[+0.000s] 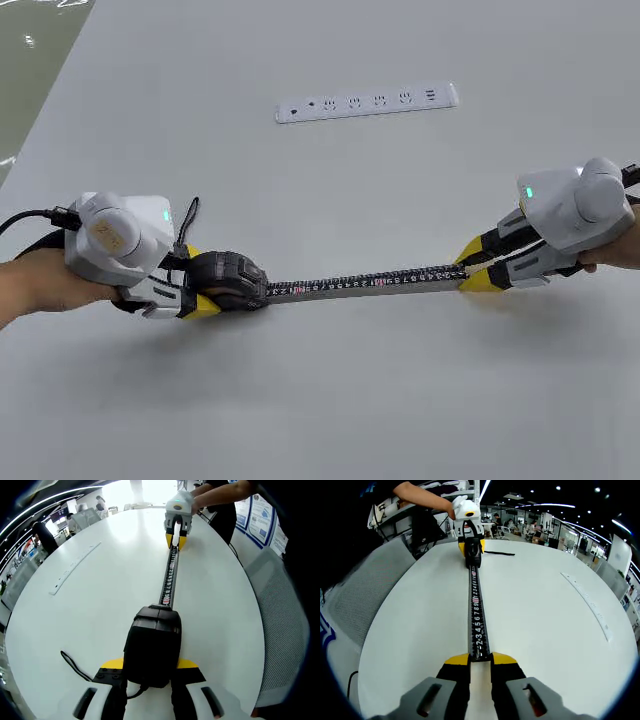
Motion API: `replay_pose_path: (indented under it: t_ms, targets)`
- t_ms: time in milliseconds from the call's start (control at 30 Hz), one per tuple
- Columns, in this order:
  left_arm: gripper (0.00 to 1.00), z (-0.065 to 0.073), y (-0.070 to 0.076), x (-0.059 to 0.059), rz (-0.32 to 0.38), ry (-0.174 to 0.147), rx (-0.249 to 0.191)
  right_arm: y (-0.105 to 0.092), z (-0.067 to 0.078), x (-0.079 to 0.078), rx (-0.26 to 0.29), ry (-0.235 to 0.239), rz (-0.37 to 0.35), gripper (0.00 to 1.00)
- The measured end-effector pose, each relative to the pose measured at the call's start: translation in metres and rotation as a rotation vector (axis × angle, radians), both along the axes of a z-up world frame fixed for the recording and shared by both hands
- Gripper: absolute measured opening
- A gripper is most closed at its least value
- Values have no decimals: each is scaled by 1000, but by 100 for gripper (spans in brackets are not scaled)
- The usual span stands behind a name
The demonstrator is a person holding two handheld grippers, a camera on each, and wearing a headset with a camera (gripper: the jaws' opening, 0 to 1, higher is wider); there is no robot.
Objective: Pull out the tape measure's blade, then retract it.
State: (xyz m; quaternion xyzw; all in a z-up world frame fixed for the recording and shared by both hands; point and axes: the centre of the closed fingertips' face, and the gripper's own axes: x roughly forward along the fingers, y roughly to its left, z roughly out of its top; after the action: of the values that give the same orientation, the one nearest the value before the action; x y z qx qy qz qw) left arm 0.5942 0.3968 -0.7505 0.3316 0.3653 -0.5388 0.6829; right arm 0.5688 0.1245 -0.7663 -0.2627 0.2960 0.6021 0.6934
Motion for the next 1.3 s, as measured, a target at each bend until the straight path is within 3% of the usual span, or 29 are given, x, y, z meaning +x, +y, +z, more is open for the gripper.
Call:
replay_pose_path:
  t_ms: [667,1100,1300]
  targets:
    - [34,1,0,1,-11,9,14,2,2,3,-36,-37,1,21]
    - [41,14,2,6,42,-3,-36,-10,11,0,-39,-43,-50,35]
    - [48,20,4,2,76,-8,-70,-12,17,0,-28,-36,-96,48]
